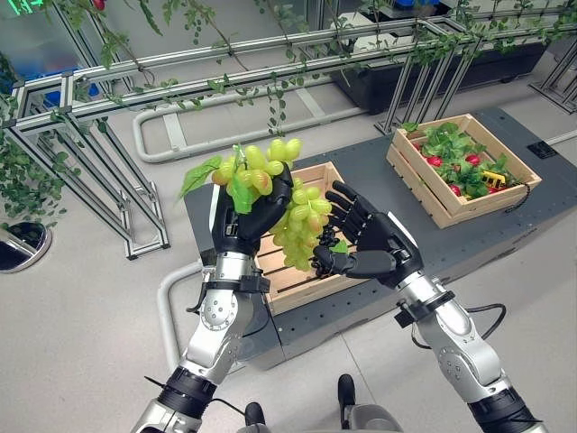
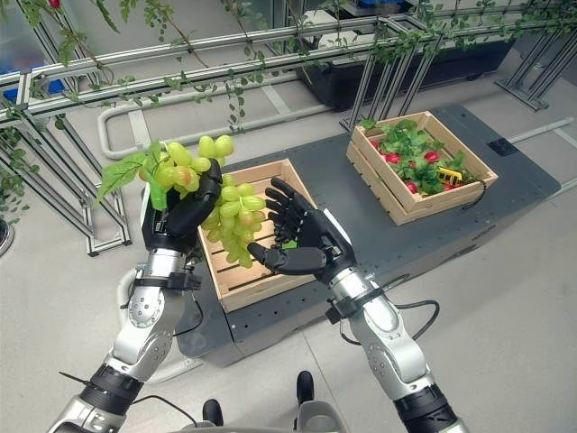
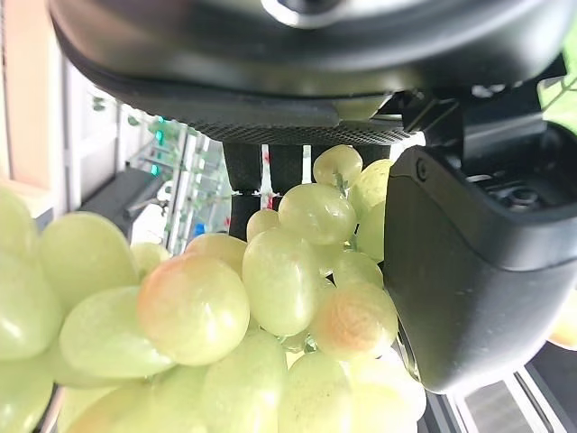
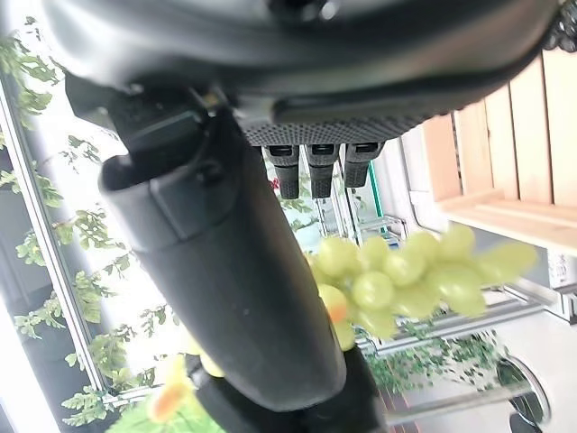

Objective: Pick up the fruits from the basket on one side to the basket on the other side

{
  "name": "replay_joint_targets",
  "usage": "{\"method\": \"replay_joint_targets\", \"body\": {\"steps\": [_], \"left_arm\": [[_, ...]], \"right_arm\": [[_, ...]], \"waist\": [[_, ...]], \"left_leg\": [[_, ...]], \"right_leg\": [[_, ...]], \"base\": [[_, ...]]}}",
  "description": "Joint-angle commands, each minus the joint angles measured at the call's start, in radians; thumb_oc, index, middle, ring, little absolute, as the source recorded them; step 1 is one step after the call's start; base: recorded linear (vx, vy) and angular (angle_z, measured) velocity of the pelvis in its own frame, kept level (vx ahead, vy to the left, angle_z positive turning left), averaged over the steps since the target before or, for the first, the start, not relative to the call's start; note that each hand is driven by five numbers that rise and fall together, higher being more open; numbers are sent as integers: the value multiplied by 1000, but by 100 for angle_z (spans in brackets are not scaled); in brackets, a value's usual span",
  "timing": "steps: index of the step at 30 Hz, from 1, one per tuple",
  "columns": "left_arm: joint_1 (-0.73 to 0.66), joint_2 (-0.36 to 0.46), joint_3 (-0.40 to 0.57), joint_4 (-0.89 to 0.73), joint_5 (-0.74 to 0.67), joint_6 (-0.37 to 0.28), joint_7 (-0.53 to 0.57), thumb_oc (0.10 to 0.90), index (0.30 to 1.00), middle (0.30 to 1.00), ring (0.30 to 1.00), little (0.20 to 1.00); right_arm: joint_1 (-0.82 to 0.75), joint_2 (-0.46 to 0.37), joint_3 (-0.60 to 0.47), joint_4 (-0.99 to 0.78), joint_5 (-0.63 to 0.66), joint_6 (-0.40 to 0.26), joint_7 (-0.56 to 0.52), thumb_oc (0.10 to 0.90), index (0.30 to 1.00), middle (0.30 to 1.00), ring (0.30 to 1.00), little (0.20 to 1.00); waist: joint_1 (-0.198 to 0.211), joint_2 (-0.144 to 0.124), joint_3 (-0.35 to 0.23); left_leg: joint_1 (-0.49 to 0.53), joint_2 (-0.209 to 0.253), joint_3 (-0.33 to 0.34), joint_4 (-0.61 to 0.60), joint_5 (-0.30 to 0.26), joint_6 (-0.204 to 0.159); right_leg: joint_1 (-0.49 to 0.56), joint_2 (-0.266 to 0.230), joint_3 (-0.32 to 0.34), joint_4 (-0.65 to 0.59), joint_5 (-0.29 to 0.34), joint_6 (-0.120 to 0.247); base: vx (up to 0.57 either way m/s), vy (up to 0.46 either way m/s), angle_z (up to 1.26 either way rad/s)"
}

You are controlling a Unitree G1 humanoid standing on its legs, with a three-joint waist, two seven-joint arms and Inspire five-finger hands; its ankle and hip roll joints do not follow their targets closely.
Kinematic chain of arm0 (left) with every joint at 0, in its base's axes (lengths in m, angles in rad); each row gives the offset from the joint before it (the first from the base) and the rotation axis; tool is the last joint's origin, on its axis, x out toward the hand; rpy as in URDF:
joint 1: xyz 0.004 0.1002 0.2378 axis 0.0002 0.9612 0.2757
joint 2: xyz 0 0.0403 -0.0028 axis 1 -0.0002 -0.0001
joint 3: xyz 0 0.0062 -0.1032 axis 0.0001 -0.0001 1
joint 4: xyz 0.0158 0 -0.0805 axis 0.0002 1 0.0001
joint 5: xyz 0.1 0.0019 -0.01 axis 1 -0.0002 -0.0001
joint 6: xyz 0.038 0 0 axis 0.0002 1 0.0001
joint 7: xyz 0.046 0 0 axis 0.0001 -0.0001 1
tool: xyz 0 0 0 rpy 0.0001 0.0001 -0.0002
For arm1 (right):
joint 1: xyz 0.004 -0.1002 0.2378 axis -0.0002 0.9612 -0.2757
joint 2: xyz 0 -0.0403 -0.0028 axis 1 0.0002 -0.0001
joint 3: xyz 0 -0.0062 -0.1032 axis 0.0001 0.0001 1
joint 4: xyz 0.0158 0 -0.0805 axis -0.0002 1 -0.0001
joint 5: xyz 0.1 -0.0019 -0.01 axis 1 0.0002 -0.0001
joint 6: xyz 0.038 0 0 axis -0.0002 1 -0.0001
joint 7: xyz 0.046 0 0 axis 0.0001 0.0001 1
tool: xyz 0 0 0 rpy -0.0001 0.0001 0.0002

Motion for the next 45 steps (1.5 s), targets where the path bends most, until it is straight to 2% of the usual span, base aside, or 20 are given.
{"method": "replay_joint_targets", "body": {"steps": [1, 10, 19, 20, 21, 22, 28, 34, 45], "left_arm": [[-57, 20, -30, -121, 58, -86, -46, 400, 300, 300, 300, 300], [-55, 28, -59, -134, 37, -106, -84, 400, 300, 300, 300, 300], [-42, 30, -120, -139, 4, -68, -160, 400, 300, 300, 300, 300], [-39, 32, -124, -140, 3, -63, -165, 400, 300, 300, 300, 300], [-35, 33, -129, -139, -2, -60, -174, 400, 300, 300, 300, 300], [-33, 33, -131, -138, -5, -59, -178, 400, 300, 300, 300, 300], [-25, 41, -163, -133, 3, -35, -222, 400, 300, 300, 300, 300], [-13, 51, -177, -117, 12, -27, -213, 400, 300, 300, 300, 300], [18, 64, -139, -105, 15, -38, -184, 400, 300, 300, 300, 300]], "right_arm": [[-69, 27, -4, -73, 87, -63, 32, 800, 900, 900, 900, 900], [-75, 26, 52, -56, 100, -20, 35, 800, 900, 900, 900, 900], [-78, 33, 71, -36, 91, -50, 10, 800, 900, 900, 900, 900], [-78, 33, 71, -38, 94, -48, 14, 657, 686, 686, 686, 686], [-78, 32, 72, -42, 95, -47, 10, 456, 385, 385, 385, 385], [-78, 31, 73, -42, 96, -48, 8, 400, 300, 300, 300, 300], [-78, 34, 70, -30, 106, -70, -13, 400, 300, 300, 300, 300], [-68, 34, 63, -30, 150, -82, -20, 400, 300, 300, 300, 300], [-33, 47, 26, -30, 187, -119, -44, 400, 300, 300, 300, 300]], "waist": [[7, 16, -139], [12, 12, -146], [9, 12, -144], [9, 12, -144], [10, 12, -144], [10, 12, -144], [11, 13, -141], [7, 17, -139], [5, 20, -137]], "left_leg": [[9, 8, -16, 9, -50, 32], [9, 11, -14, 9, -50, 33], [13, 13, -12, 9, -51, 36], [13, 13, -11, 9, -51, 36], [13, 14, -10, 9, -51, 36], [13, 14, -10, 9, -51, 37], [11, 16, -9, 9, -50, 39], [11, 16, -5, 9, -49, 39], [-3, 31, -11, 9, -37, 32]], "right_leg": [[36, -18, -12, 1, -48, 9], [32, -22, -14, 1, -45, 12], [32, -21, -11, 1, -42, 15], [32, -20, -11, 1, -42, 14], [31, -21, -11, 1, -42, 15], [31, -21, -11, 1, -42, 14], [28, -20, -9, 1, -39, 16], [25, -19, -6, 1, -38, 17], [11, -7, -4, 1, -35, 10]], "base": [[0, 0, 0], [0, 0, 0], [0, 0, 0], [0, 0, 0], [0, 0, 0], [0, 0, 0], [0, 0, 0], [0, 0, 0], [-8, -31, 0]]}}
